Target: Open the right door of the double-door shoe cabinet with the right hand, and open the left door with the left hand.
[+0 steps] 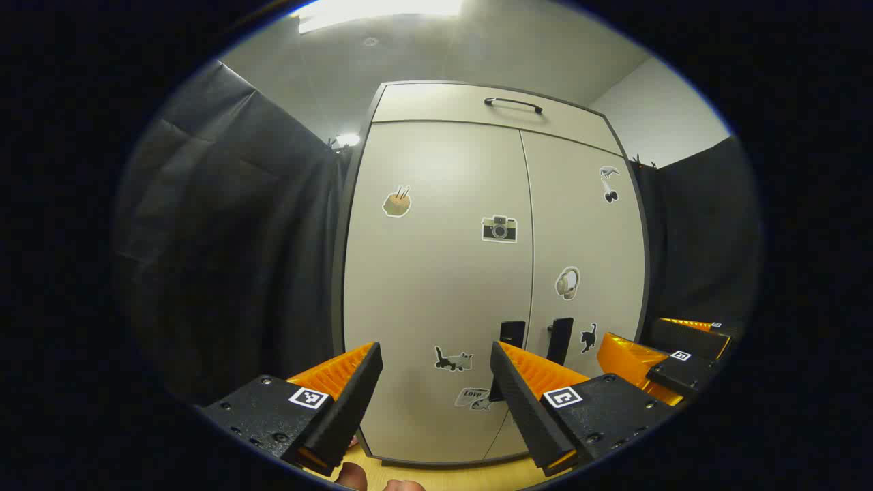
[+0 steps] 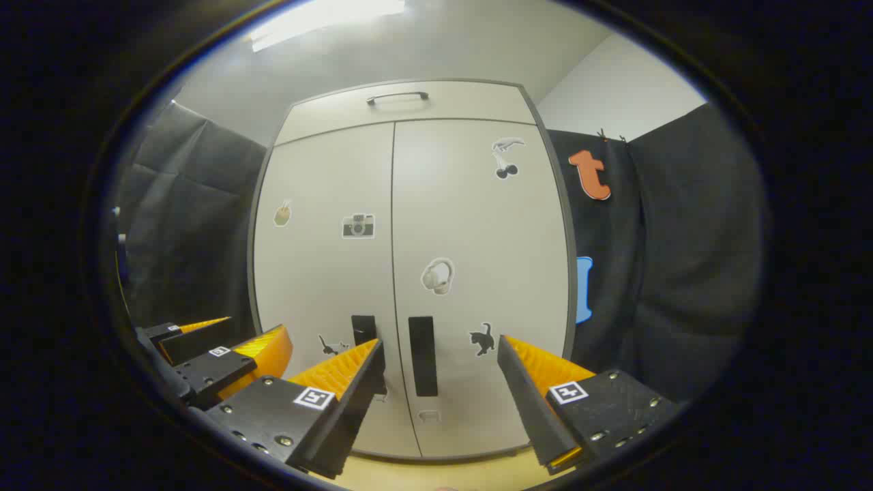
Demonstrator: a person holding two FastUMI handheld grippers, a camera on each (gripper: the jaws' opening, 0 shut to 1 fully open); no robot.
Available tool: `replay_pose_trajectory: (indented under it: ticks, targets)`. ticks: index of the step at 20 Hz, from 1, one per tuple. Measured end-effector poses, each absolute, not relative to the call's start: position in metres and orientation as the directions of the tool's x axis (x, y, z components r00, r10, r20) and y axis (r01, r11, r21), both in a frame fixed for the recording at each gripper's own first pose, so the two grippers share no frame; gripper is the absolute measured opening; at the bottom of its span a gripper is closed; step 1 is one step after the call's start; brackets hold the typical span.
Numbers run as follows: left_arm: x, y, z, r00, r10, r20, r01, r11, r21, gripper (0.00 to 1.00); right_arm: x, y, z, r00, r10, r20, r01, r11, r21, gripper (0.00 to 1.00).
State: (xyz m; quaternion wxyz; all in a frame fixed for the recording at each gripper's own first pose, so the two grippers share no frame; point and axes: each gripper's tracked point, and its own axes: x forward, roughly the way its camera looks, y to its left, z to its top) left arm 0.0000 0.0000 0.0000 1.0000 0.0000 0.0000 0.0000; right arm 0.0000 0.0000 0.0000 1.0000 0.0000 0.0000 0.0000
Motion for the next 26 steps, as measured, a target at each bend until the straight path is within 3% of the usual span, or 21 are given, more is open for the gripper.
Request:
replay_pose_trajectory:
  ticks: [14, 15, 18, 20, 21, 26]
  targets:
    - [0.006, 0.007, -0.002, 1.0, 0.028, -0.002, -0.028, 1.0, -0.012, 0.98, 0.012, 0.003, -0.005, 1.0, 0.005, -0.012, -0.005, 1.0, -0.007, 0.98]
    - [0.007, 0.009, -0.003, 1.0, 0.031, -0.004, -0.031, 0.999, -0.013, 0.98, 0.015, 0.004, -0.007, 1.0, 0.007, -0.019, -0.007, 1.0, -0.007, 0.96]
    - [0.008, 0.015, -0.005, 0.999, 0.044, -0.011, -0.044, 0.999, -0.012, 0.98, 0.03, 0.008, -0.018, 0.999, 0.014, -0.05, -0.014, 1.0, -0.008, 0.75]
    - [0.008, 0.023, -0.007, 0.998, 0.061, -0.016, -0.061, 0.998, 0.001, 0.99, 0.039, 0.012, -0.029, 0.996, 0.023, -0.085, -0.024, 1.0, -0.004, 0.7]
    - [0.007, 0.026, -0.009, 0.998, 0.067, -0.02, -0.067, 0.998, 0.01, 0.99, 0.049, 0.016, -0.033, 0.995, 0.032, -0.091, -0.032, 0.999, -0.004, 0.62]
    - [0.011, 0.042, -0.011, 0.995, 0.092, -0.026, -0.091, 0.995, 0.05, 0.98, 0.084, 0.02, -0.052, 0.993, 0.016, -0.119, -0.021, 0.999, -0.042, 0.62]
